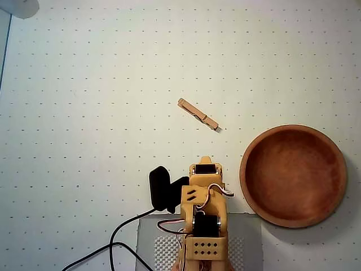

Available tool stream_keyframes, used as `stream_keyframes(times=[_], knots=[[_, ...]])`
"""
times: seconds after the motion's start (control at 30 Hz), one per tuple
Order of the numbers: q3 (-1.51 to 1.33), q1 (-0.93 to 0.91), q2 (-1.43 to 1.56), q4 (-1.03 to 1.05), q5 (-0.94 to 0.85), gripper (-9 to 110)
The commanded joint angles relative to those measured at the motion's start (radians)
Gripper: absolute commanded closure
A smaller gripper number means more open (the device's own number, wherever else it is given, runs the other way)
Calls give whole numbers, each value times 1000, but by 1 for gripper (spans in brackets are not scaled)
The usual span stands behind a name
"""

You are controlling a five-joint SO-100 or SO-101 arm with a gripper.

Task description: Grasp a clothespin and put it in the bowl.

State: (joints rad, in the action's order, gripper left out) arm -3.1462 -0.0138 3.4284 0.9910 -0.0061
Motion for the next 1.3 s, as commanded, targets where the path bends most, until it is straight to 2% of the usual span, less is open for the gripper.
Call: stream_keyframes(times=[0.0, 1.07, 1.27], knots=[[21, 0, 12, -3, 5, 104], [21, 3, 12, -3, 14, 104], [155, -5, 12, 21, 3, 104]])
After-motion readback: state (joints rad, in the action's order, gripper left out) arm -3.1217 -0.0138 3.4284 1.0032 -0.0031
